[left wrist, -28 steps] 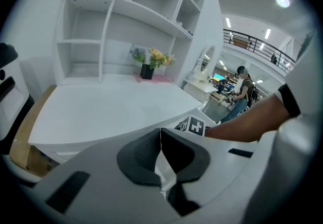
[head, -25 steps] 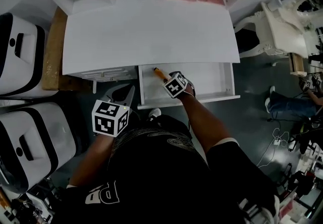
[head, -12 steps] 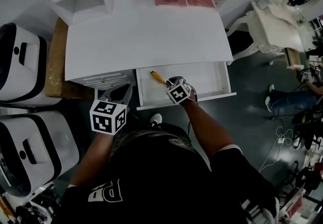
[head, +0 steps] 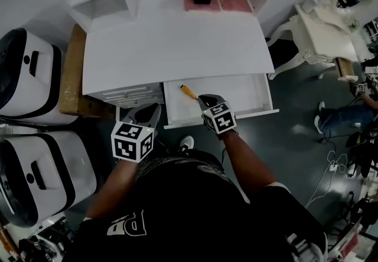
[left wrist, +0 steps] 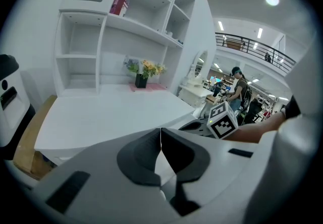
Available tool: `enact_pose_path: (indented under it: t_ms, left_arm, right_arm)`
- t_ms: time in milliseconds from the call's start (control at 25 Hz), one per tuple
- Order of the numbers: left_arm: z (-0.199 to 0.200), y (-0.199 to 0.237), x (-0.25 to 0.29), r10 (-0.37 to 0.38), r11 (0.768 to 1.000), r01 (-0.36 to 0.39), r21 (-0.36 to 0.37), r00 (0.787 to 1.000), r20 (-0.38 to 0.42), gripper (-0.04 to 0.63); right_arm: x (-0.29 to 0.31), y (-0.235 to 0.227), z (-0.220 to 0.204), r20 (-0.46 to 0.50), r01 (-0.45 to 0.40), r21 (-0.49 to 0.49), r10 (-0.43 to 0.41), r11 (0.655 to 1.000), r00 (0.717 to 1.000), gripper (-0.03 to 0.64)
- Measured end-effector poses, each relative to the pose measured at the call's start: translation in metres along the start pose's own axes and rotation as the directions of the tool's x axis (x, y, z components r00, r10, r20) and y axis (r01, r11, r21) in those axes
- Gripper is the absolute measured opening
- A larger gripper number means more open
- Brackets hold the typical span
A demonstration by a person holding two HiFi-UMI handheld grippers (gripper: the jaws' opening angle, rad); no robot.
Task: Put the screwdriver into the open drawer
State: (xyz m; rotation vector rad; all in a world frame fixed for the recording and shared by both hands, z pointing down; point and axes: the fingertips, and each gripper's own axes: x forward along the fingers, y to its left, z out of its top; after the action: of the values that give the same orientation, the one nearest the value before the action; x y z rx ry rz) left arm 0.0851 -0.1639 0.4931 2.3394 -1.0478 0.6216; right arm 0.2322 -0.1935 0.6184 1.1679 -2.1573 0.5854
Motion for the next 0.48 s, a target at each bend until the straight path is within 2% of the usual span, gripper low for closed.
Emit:
enact_pose_path:
  t_ms: [160, 280, 400, 480]
  left_arm:
    - [0.008, 0.003, -0.009, -0.015, 1.0, 0.014, 0.019, 1.0, 0.018, 0.015]
    - [0.022, 0.011, -0.012, -0.029, 0.999, 0.028, 0.035, 0.998, 0.051, 0.015]
    - [0.034, 0.013, -0.013, -0.069, 0.996, 0.065, 0.058, 0.995, 0.073, 0.015]
    - [0.039, 0.01, -0.013, -0.113, 0.991, 0.107, 0.083, 0.991, 0.071, 0.015]
  right_arm:
    - [-0.036, 0.014, 0.027, 0.151, -0.07, 0.162, 0.046, 0.984, 0.987, 0.009]
    - [-0.057, 0.02, 0.044, 0.251, -0.127, 0.282, 0.055, 0.951, 0.966, 0.009]
    - [-0.074, 0.025, 0.054, 0.32, -0.162, 0.374, 0.036, 0.913, 0.947, 0.009]
    - [-0.084, 0.03, 0.061, 0.347, -0.144, 0.397, -0.003, 0.906, 0.938, 0.009]
